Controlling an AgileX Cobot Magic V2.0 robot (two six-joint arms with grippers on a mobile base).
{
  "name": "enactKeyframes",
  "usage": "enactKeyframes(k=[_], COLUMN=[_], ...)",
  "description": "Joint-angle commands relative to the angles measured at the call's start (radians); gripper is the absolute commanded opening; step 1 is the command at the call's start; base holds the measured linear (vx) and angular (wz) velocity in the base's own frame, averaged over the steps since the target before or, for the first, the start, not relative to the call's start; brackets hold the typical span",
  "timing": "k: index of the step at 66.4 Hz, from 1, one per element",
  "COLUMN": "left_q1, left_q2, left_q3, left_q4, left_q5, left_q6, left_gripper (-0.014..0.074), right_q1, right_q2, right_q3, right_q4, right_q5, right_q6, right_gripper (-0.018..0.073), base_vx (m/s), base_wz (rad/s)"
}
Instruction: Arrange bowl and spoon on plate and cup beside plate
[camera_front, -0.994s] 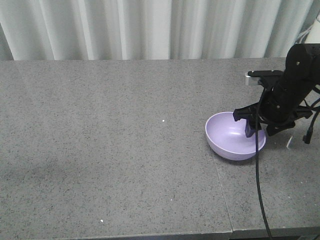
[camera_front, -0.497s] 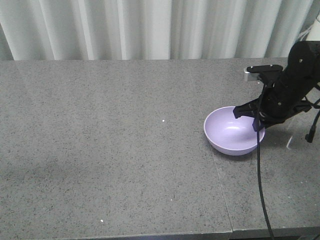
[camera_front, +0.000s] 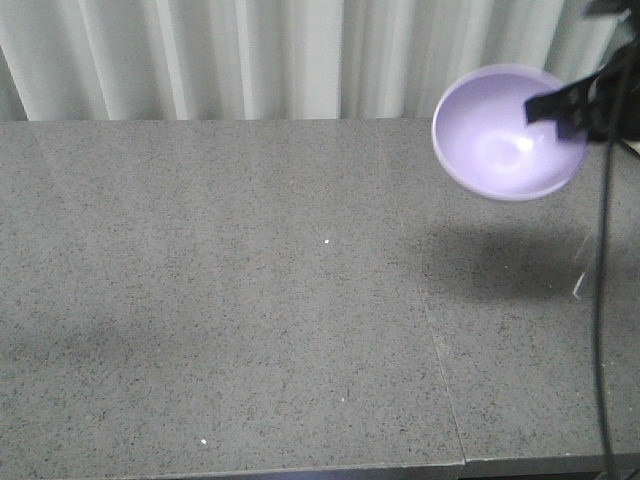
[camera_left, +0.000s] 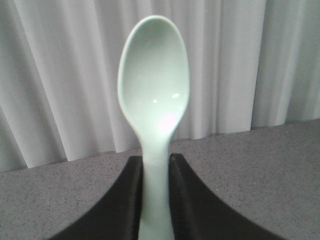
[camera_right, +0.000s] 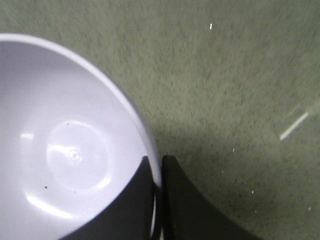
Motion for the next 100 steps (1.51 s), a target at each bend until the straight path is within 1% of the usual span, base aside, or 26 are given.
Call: enactKeyframes(k=[1, 13, 27, 100], left_q1=[-0.008, -0.008, -0.008, -0.007], left_q2=[-0.011, -0.011, -0.011, -0.012], left_q3=[-0.021, -0.021, -0.021, -0.021], left_q4=[-0.001, -0.001, -0.001, 0.001], left_q5=[-0.071, -0.071, -0.071, -0.059], left_q6=[-0.01, -0.01, -0.01, -0.015], left_gripper=[-0.0006, -0.0006, -0.0006, -0.0006], right_q1=[-0.001, -0.001, -0.001, -0.001], right_q2=[-0.132, -0.26, -0.333, -0.339], right_q3=[-0.03, -0.03, -0.03, -0.03], right_q4=[0.025, 0.027, 0.03, 0.027], right_q5=[-0.11, -0.153, -0.165, -0.156], right_q6=[-0.005, -0.005, -0.005, -0.009], right_gripper=[-0.0011, -0.0011, -0.0011, -0.0011], base_vx=[0.0, 0.0, 0.0, 0.0], base_wz=[0.0, 0.0, 0.0, 0.0])
